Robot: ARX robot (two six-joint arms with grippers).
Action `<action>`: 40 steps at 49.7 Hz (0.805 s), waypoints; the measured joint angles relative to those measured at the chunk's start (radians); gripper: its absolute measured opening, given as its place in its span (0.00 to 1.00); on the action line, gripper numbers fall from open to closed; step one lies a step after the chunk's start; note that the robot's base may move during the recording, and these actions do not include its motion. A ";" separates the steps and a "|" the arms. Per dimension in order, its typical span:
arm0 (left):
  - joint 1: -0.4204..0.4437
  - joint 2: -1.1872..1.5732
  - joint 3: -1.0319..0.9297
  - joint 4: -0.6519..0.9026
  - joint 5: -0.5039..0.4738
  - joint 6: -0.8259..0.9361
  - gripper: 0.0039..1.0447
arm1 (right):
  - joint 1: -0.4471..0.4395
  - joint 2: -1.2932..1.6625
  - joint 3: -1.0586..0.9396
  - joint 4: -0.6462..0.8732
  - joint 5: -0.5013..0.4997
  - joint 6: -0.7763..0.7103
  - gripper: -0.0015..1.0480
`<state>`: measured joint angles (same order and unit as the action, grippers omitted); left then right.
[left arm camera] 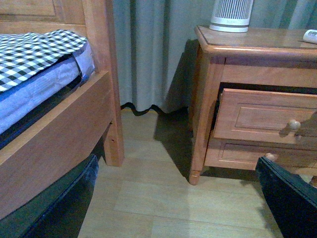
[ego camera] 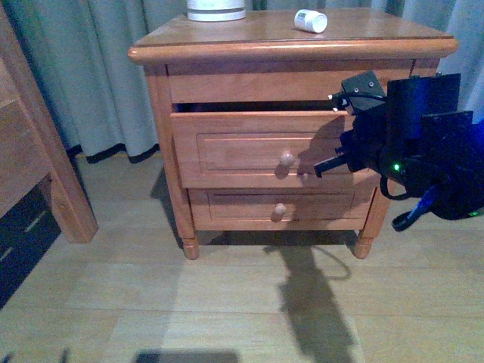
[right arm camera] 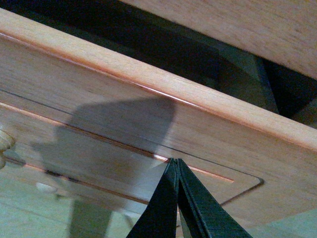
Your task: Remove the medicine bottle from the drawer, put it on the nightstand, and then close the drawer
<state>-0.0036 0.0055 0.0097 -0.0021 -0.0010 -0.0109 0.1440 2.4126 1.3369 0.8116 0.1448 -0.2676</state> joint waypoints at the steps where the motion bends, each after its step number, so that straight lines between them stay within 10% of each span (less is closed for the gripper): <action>1: 0.000 0.000 0.000 0.000 0.000 0.000 0.94 | -0.002 0.009 0.018 -0.005 -0.002 -0.003 0.03; 40: 0.000 0.000 0.000 0.000 0.000 0.000 0.94 | -0.058 0.113 0.240 -0.105 -0.144 -0.134 0.03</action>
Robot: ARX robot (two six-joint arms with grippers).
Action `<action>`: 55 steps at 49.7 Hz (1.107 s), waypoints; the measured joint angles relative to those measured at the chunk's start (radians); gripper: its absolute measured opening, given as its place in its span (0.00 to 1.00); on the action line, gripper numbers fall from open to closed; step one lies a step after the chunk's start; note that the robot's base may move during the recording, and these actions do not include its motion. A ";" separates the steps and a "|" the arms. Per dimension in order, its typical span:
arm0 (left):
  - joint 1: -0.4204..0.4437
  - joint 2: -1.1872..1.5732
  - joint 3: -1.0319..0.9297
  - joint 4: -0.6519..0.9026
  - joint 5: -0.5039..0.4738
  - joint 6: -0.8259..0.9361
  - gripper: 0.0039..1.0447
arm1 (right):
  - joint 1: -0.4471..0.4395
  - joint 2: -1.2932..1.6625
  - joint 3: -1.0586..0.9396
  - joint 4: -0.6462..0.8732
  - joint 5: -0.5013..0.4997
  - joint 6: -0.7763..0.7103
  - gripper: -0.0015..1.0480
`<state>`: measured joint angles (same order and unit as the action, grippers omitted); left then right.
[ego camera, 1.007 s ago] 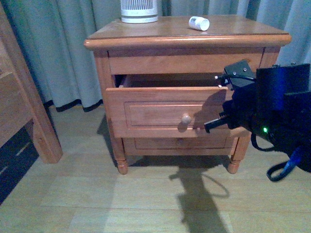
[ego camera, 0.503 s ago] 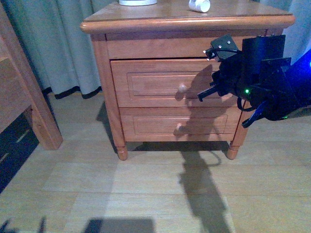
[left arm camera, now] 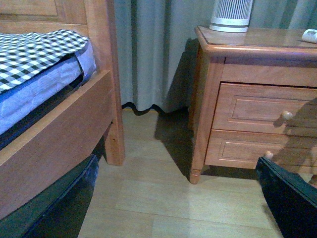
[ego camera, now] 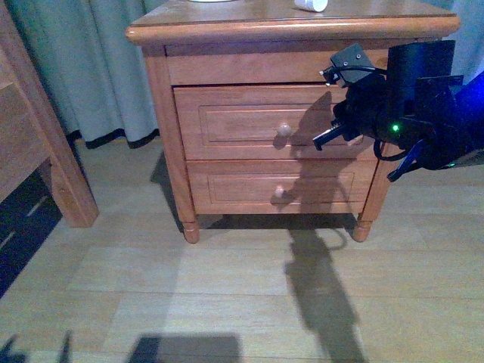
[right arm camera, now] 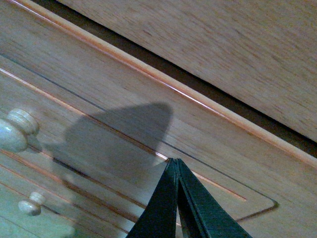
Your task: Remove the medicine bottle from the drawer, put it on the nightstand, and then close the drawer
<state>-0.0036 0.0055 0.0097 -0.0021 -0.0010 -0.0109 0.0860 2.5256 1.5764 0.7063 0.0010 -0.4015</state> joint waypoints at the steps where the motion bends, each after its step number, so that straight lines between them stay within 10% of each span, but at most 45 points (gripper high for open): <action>1: 0.000 0.000 0.000 0.000 0.000 0.000 0.94 | -0.001 0.000 -0.002 0.001 0.002 0.006 0.03; 34: 0.000 0.000 0.000 0.000 0.000 0.000 0.94 | -0.019 -0.562 -0.595 0.046 -0.018 0.468 0.04; 49: 0.000 0.000 0.000 0.000 0.000 0.000 0.94 | -0.116 -1.236 -0.821 -0.123 -0.126 0.606 0.55; 55: 0.000 0.000 0.000 0.000 0.000 0.000 0.94 | -0.098 -1.513 -0.910 -0.359 -0.010 0.494 0.40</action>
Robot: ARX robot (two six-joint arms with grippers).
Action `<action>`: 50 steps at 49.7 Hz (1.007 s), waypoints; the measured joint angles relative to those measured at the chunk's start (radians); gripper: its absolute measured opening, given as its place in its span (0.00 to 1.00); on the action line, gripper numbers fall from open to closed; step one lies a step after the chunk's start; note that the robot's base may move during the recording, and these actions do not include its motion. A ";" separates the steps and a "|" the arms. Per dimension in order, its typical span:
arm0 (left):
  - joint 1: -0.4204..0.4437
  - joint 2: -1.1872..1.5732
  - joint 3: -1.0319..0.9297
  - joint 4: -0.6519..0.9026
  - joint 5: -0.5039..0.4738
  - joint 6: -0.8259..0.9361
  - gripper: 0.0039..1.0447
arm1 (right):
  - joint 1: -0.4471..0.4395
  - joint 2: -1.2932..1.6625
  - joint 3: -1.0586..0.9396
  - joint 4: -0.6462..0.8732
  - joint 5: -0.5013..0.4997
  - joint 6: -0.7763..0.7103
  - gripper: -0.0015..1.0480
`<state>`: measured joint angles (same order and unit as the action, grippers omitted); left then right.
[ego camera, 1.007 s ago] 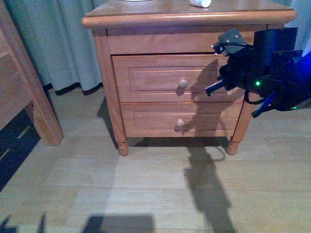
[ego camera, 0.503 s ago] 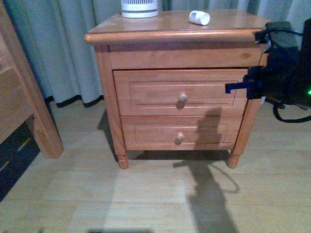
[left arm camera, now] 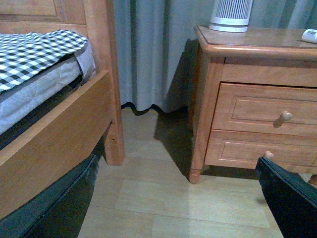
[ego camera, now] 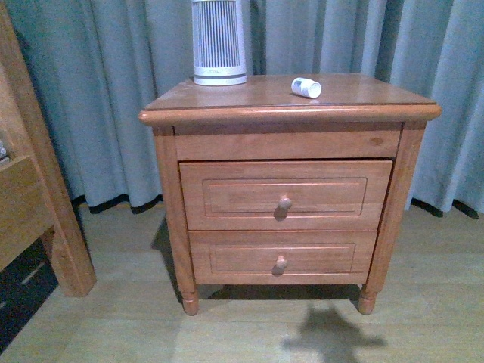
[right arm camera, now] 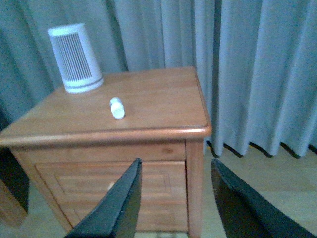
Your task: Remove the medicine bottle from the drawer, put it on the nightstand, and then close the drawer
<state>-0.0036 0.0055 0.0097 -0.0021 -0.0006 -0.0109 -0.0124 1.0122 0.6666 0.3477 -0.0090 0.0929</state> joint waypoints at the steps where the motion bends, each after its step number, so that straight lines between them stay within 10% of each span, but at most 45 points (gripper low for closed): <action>1: 0.000 0.000 0.000 0.000 0.000 0.000 0.94 | 0.002 -0.020 -0.014 -0.004 0.001 -0.004 0.38; 12: 0.000 0.000 0.000 0.000 0.000 0.000 0.94 | 0.011 -0.184 -0.251 0.058 0.008 -0.077 0.02; 50: 0.000 0.000 0.000 0.000 0.000 0.000 0.94 | 0.011 -0.543 -0.590 0.040 0.008 -0.087 0.03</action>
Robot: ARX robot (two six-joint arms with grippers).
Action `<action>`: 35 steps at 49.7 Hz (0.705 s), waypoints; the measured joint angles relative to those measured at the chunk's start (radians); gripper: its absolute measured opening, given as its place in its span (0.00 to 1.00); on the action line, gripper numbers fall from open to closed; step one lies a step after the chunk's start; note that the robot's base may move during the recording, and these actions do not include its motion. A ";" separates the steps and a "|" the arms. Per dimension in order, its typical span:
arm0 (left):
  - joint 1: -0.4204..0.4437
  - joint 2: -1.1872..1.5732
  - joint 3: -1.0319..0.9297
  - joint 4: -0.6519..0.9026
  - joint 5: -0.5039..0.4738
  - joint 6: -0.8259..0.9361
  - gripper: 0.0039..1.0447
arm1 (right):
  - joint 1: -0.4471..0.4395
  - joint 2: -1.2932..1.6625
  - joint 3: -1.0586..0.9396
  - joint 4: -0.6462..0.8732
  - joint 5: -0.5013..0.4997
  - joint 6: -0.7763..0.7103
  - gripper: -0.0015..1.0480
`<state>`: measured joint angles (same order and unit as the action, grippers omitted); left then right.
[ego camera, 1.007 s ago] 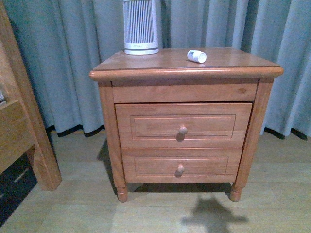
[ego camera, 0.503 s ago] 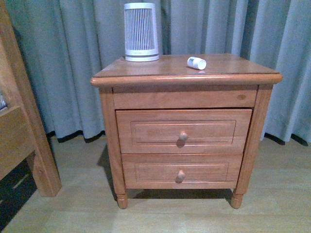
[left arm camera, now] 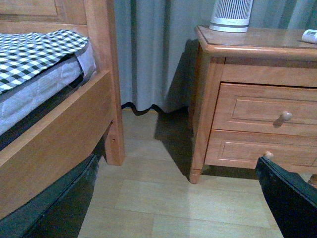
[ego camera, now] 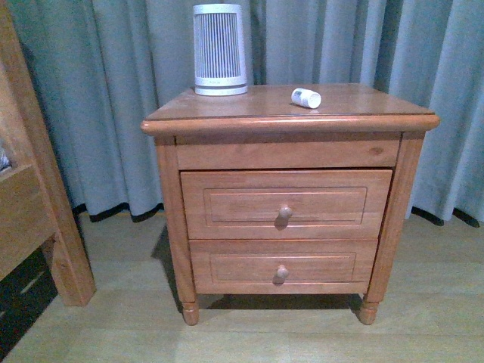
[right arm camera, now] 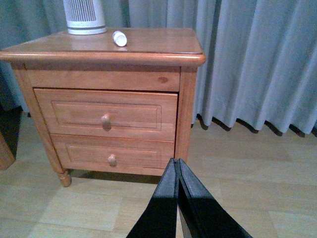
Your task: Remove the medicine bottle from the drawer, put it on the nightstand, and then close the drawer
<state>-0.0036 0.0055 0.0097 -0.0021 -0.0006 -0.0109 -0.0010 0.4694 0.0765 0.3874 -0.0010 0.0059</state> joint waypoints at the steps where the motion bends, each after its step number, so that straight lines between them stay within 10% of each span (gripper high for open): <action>1: 0.000 0.000 0.000 0.000 0.000 0.000 0.94 | 0.000 -0.008 -0.003 -0.005 0.000 0.000 0.03; 35: 0.000 0.000 0.000 0.000 0.000 0.000 0.94 | 0.000 -0.246 -0.062 -0.163 0.000 0.000 0.03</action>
<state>-0.0036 0.0055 0.0097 -0.0021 -0.0006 -0.0109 -0.0010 0.2234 0.0143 0.2245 -0.0006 0.0055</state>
